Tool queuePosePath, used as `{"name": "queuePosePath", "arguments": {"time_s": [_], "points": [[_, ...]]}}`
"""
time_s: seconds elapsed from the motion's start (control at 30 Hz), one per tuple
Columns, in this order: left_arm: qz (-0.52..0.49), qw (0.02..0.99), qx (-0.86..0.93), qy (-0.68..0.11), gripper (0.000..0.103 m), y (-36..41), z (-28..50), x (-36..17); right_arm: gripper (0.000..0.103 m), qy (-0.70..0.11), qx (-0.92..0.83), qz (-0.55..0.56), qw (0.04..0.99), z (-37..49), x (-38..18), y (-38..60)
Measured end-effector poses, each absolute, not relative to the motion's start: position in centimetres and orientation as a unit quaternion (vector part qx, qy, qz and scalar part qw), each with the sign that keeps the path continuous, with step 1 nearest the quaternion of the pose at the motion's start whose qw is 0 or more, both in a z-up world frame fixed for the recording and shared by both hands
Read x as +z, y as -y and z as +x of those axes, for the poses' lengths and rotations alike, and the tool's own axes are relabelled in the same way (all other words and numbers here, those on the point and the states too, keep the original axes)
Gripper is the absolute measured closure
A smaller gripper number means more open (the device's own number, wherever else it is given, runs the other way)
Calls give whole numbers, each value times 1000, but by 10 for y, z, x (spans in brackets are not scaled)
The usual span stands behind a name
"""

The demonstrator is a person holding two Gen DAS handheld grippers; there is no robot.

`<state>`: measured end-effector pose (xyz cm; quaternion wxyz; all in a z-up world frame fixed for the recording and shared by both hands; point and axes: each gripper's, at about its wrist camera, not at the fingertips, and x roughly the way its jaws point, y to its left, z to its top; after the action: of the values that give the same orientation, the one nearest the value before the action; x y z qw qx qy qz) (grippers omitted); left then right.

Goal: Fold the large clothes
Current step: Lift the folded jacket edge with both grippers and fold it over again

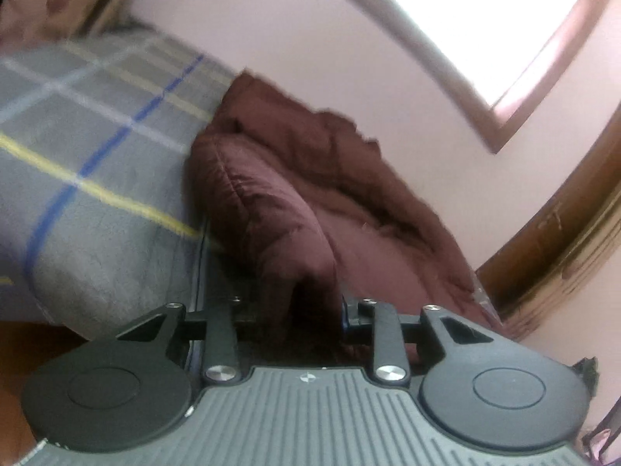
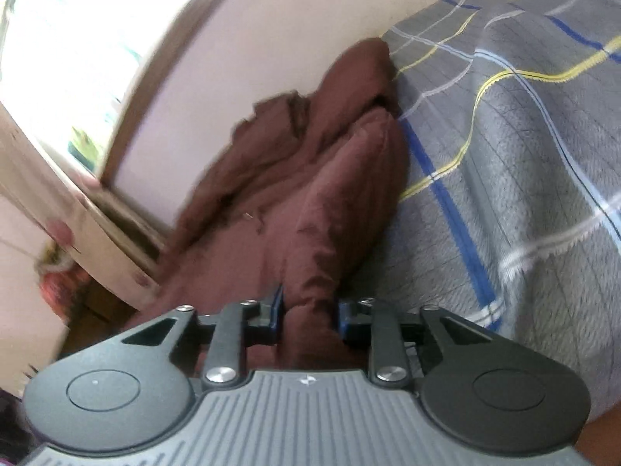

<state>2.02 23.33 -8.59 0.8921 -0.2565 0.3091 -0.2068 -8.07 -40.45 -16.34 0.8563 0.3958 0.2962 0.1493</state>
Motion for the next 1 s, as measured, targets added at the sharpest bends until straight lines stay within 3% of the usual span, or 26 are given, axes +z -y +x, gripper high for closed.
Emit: {"name": "queuePosePath", "arguments": {"time_s": [0.13, 0.2, 0.43, 0.5, 0.57, 0.63, 0.7, 0.73, 0.77, 0.8, 0.87, 1.0], "points": [[-304, 891, -211, -263, 72, -252, 4, -58, 78, -264, 189, 455, 829, -99, -145, 405], [-312, 895, -218, -232, 82, -255, 0, -40, 78, -241, 213, 484, 814, -105, -135, 402], [-250, 919, -248, -178, 84, -235, 1, -1, 78, -198, 244, 504, 805, -80, -108, 395], [-244, 918, -244, -197, 74, -239, 3, -3, 78, -218, 236, 487, 812, -76, -109, 394], [-238, 918, -229, -218, 29, -250, 6, -10, 78, -230, 224, 467, 824, -81, -110, 394], [-221, 927, -193, -233, 5, -264, 10, -16, 76, -245, 211, 452, 831, -87, -114, 395], [-230, 927, -167, -246, 2, -280, 15, -26, 74, -257, 196, 443, 836, -93, -117, 396], [-236, 920, -172, -262, 0, -289, 20, -33, 70, -264, 188, 431, 842, -94, -118, 395], [-238, 914, -170, -283, 1, -294, 26, -40, 57, -274, 180, 421, 846, -96, -120, 393], [-241, 907, -162, -304, 1, -298, 31, -50, 36, -281, 174, 416, 847, -97, -122, 391], [-255, 893, -171, -328, 1, -300, 36, -69, 12, -291, 179, 416, 843, -96, -130, 385], [-244, 870, -228, -363, 2, -284, 49, -96, 10, -310, 168, 405, 844, -90, -143, 374]]}}
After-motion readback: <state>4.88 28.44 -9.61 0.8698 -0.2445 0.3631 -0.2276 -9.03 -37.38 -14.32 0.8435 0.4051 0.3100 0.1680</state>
